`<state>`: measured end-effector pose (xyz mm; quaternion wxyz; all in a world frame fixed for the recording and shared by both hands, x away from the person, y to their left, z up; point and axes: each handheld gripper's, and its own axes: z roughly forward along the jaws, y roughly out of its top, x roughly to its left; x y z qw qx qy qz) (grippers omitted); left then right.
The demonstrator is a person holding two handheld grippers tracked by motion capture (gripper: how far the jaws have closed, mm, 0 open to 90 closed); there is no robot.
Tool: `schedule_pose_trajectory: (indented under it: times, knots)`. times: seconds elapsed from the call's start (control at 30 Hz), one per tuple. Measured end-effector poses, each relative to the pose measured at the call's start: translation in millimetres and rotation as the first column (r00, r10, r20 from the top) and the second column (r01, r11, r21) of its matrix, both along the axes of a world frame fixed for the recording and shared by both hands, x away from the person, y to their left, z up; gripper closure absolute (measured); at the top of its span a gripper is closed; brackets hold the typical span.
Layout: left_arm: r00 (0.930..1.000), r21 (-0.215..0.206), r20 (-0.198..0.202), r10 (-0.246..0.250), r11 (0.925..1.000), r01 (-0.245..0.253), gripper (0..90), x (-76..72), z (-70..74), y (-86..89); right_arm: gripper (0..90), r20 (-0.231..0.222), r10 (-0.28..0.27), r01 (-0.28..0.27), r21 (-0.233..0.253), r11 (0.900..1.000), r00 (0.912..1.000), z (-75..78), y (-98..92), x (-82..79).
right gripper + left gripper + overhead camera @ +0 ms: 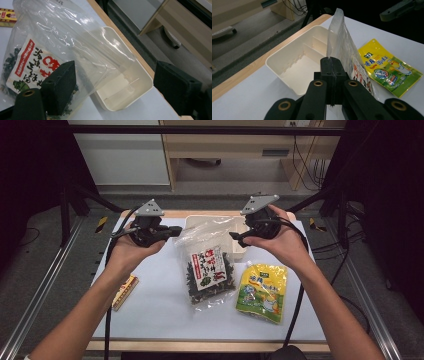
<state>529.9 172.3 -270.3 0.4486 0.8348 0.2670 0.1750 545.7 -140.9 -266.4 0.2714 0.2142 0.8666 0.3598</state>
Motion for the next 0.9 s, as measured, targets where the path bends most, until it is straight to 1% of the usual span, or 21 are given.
schedule_pose_trajectory:
  times: [0.07, 0.13, 0.17, 0.23, 0.3, 0.37, 0.43, 0.47, 0.63, 0.67, 0.73, 0.9]
  knots:
    - [0.9999, -0.008, 0.003, -0.013, 0.9999, 0.013, 90.0, -0.4, 3.6, -5.5, 17.5, 0.001, 0.012, -0.012, -0.019, 1.0, 0.9999, 2.3, -1.4, 1.0]
    - [0.9999, -0.01, 0.003, -0.015, 0.9998, 0.015, 90.0, -0.6, 4.4, -6.8, 17.4, -0.003, 0.021, -0.021, -0.028, 0.999, 0.9998, 3.7, -2.5, 1.4]
    - [0.9998, -0.009, 0.006, -0.019, 0.9998, 0.019, 90.0, -0.3, 5.0, -7.9, 17.4, 0.005, 0.026, -0.025, -0.036, 0.999, 0.9997, 6.7, -4.5, 1.2]
    - [0.9998, -0.014, 0.003, -0.019, 0.9997, 0.019, 90.0, -0.2, 6.0, -9.7, 18.0, 0.006, 0.026, -0.025, -0.043, 0.999, 0.9997, 10.1, -6.3, 0.5]
    - [0.9997, -0.012, 0.005, -0.023, 0.9997, 0.023, 90.0, -0.7, 7.4, -12.0, 18.8, 0.006, 0.028, -0.027, -0.046, 0.999, 0.9996, 11.7, -7.2, 0.0]
    - [0.9996, 0.004, 0.011, -0.025, 0.9997, 0.025, 90.0, -1.1, 9.1, -15.3, 19.6, 0.004, 0.033, -0.032, -0.045, 0.998, 0.9995, 15.1, -9.1, -1.2]
    - [0.9996, 0.005, 0.011, -0.026, 0.9997, 0.026, 89.9, -1.1, 9.7, -15.9, 21.2, 0.002, 0.038, -0.038, -0.047, 0.998, 0.9993, 15.1, -9.1, -1.8]
    - [0.9996, 0.003, 0.011, -0.028, 0.9996, 0.028, 90.0, -0.9, 10.2, -16.1, 21.8, -0.005, 0.054, -0.054, -0.057, 0.997, 0.9985, 14.7, -9.0, -2.7]
    - [0.9994, 0.003, 0.013, -0.033, 0.9995, 0.033, 90.0, -1.9, 11.9, -18.0, 20.0, 0.0, 0.073, -0.072, -0.073, 0.995, 0.9974, 14.2, -6.9, -2.4]
    - [0.9992, -0.004, 0.013, -0.037, 0.9993, 0.037, 90.0, -2.4, 12.9, -19.1, 19.9, 0.001, 0.079, -0.079, -0.076, 0.994, 0.9969, 14.4, -6.4, -2.2]
    - [0.9991, -0.006, 0.013, -0.041, 0.9992, 0.041, 90.0, -3.0, 13.9, -20.9, 19.9, 0.001, 0.089, -0.089, -0.07, 0.994, 0.996, 14.2, -5.7, -1.0]
    - [0.9985, -0.001, 0.02, -0.052, 0.9987, 0.052, 90.0, -3.9, 17.3, -25.4, 20.1, -0.004, 0.117, -0.117, -0.077, 0.99, 0.9932, 12.2, -4.0, 1.0]
